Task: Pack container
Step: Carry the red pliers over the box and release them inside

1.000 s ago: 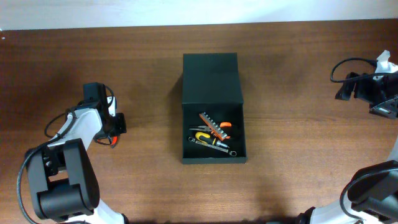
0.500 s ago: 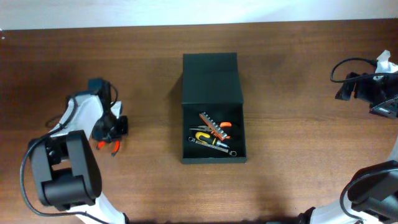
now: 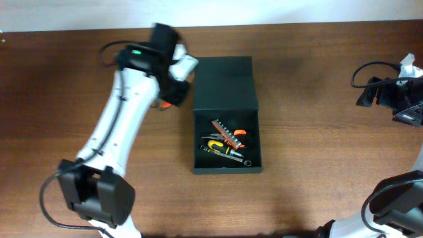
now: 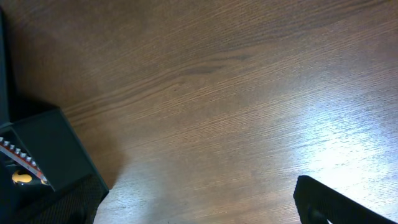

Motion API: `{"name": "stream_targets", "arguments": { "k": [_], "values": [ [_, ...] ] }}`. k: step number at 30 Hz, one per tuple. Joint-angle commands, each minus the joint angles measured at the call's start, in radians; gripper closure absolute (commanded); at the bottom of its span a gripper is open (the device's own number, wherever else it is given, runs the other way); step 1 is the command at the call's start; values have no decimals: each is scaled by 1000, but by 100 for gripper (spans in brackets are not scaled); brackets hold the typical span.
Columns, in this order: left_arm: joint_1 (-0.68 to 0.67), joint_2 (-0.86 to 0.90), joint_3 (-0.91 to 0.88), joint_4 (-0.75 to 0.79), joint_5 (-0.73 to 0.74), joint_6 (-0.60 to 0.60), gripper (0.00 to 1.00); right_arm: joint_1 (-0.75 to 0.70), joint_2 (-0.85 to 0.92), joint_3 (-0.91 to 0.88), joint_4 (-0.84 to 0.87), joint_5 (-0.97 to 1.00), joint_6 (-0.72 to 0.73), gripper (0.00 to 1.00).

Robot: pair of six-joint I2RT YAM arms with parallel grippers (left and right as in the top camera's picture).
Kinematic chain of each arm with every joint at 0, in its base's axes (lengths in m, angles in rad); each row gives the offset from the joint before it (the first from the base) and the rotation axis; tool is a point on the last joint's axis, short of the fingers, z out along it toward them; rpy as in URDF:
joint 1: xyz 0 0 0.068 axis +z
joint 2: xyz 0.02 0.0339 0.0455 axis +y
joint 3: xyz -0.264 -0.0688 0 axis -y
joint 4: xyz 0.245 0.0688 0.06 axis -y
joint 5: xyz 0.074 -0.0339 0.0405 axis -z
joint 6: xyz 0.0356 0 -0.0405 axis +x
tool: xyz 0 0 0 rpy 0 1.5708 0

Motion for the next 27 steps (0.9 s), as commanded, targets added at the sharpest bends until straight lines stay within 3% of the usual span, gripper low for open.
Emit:
{"name": "stream_targets", "arguments": {
  "k": [1,2,9,22,27],
  "values": [
    [-132,-24,20,-17,18,217,98,-3,2,-6,-4,-13,7,1],
    [-194,-24,20,-22,19,274,98,-3,2,-6,-5,-13,7,1],
    [-312,-18,-20,36,19,351,98,-3,2,-6,-5,-13,7,1],
    [-311,75,-258,242,55,332,98,-3,2,-6,-5,-13,7,1],
    [-311,145,-277,249,75,324,98,-3,2,-6,-5,-13,8,1]
  ]
}}
